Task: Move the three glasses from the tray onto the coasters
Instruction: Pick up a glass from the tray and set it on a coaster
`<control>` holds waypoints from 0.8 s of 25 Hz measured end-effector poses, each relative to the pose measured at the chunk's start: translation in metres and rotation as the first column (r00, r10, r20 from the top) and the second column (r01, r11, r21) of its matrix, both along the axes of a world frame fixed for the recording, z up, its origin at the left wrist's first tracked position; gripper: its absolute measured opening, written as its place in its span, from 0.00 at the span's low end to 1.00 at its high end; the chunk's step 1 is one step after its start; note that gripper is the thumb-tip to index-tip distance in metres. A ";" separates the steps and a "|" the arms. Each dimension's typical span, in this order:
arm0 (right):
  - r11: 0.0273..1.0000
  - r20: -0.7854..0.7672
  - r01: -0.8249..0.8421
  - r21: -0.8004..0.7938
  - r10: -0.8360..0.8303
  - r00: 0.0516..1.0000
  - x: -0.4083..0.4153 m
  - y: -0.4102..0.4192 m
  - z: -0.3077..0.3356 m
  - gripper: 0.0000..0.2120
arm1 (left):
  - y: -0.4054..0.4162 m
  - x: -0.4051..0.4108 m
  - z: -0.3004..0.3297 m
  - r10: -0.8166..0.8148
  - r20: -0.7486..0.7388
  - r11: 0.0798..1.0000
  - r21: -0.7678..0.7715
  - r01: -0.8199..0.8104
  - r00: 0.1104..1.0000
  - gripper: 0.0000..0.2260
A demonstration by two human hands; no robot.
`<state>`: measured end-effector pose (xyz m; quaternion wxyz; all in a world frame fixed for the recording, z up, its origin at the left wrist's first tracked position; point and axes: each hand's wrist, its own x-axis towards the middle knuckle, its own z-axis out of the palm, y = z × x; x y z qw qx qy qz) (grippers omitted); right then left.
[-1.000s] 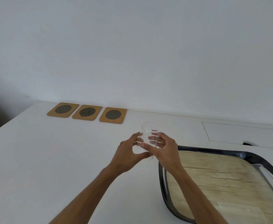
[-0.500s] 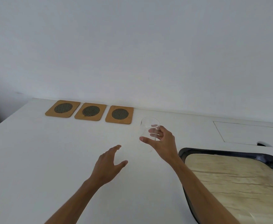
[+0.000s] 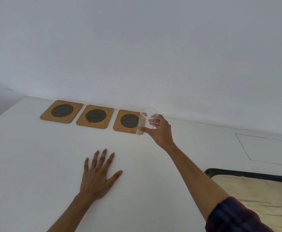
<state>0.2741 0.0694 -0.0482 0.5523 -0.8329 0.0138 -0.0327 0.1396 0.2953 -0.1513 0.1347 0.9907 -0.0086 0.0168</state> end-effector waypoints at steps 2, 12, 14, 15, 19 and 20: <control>1.000 -0.004 0.004 -0.012 -0.004 1.000 0.020 0.009 -0.004 0.36 | 0.000 0.000 -0.002 0.004 0.011 1.000 0.001 -0.004 1.000 0.37; 0.999 -0.032 0.022 -0.034 -0.023 0.999 0.079 0.047 -0.021 0.37 | 0.001 0.001 -0.008 0.017 0.021 1.000 0.004 -0.017 1.000 0.34; 0.998 -0.030 0.010 -0.060 -0.011 0.999 0.084 0.052 -0.026 0.37 | 0.001 0.001 -0.008 0.022 0.027 1.000 0.009 -0.023 0.999 0.34; 0.997 -0.025 0.001 -0.078 -0.003 1.000 0.085 0.055 -0.028 0.37 | 0.001 0.002 -0.009 0.024 0.030 1.000 0.009 -0.024 0.999 0.34; 0.995 -0.021 -0.014 -0.100 0.012 1.000 0.092 0.061 -0.037 0.38 | 0.001 0.003 -0.009 0.024 0.043 1.000 -0.017 -0.023 0.999 0.34; 0.995 -0.021 -0.013 -0.095 0.011 1.000 0.093 0.063 -0.038 0.37 | 0.000 0.003 -0.010 0.024 0.043 1.000 -0.016 -0.023 0.999 0.34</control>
